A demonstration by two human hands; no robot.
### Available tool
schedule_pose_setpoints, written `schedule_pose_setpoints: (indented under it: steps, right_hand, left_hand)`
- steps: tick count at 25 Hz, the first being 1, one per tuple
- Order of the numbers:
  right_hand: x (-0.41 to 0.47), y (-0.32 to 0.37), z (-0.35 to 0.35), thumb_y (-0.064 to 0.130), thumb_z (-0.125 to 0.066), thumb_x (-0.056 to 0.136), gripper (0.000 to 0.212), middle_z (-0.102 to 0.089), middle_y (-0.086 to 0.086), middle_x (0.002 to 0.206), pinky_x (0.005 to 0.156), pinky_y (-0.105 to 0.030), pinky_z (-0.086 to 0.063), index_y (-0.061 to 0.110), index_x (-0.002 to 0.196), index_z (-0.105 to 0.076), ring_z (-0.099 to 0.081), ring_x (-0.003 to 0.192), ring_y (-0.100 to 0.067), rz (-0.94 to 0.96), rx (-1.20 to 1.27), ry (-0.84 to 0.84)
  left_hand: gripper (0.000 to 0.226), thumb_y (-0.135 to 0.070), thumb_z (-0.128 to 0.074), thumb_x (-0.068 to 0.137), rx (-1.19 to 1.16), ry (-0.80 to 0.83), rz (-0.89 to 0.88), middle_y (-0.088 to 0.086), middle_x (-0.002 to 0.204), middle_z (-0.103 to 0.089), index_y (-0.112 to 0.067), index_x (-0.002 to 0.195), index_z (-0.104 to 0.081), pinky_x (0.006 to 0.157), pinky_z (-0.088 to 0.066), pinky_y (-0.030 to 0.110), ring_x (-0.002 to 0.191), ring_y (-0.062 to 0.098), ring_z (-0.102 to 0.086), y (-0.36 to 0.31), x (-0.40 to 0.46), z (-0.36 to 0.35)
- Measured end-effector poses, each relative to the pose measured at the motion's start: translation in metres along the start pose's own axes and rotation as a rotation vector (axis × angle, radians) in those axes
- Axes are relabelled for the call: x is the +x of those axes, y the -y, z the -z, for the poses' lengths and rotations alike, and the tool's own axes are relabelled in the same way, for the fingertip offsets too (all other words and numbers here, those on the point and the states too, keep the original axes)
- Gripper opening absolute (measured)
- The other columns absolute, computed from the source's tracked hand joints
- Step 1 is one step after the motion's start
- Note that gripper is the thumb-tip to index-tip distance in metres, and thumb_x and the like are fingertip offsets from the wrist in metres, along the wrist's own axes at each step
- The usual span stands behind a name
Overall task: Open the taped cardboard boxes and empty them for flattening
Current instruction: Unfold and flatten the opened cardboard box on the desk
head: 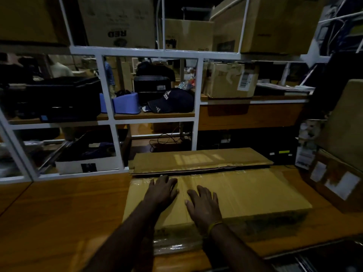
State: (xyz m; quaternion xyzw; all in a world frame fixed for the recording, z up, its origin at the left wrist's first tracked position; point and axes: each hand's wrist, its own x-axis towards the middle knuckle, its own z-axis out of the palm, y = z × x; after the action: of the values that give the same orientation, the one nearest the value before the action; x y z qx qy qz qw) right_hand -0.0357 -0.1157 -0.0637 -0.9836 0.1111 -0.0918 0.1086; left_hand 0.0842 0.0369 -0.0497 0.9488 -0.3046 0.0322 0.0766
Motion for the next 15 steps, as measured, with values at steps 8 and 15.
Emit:
schedule_pose_setpoints:
  steps: [8, 15]
  right_hand:
    - [-0.004, 0.000, 0.001, 0.047, -0.038, 0.101, 0.046, -0.026, -0.007, 0.158, 0.120, -0.050, -0.009, 0.033, 0.145, -0.040, -0.018, 0.148, -0.024, -0.038, 0.048, 0.004]
    - [-0.010, -0.025, 0.027, 0.053, -0.041, 0.099, 0.053, -0.019, -0.008, 0.160, 0.120, -0.050, -0.010, 0.033, 0.147, -0.036, -0.015, 0.148, -0.026, 0.009, 0.008, 0.034]
  left_hand:
    - [0.057, -0.060, -0.041, 0.096, -0.052, 0.074, -0.002, 0.007, 0.148, -0.042, -0.032, 0.145, -0.040, 0.112, -0.025, 0.055, 0.134, 0.029, -0.043, 0.000, 0.030, 0.001]
    - [0.058, -0.064, -0.054, 0.088, -0.028, 0.023, 0.021, 0.006, 0.132, -0.054, -0.035, 0.138, -0.049, 0.096, -0.044, 0.041, 0.120, 0.028, -0.053, -0.013, 0.020, 0.024]
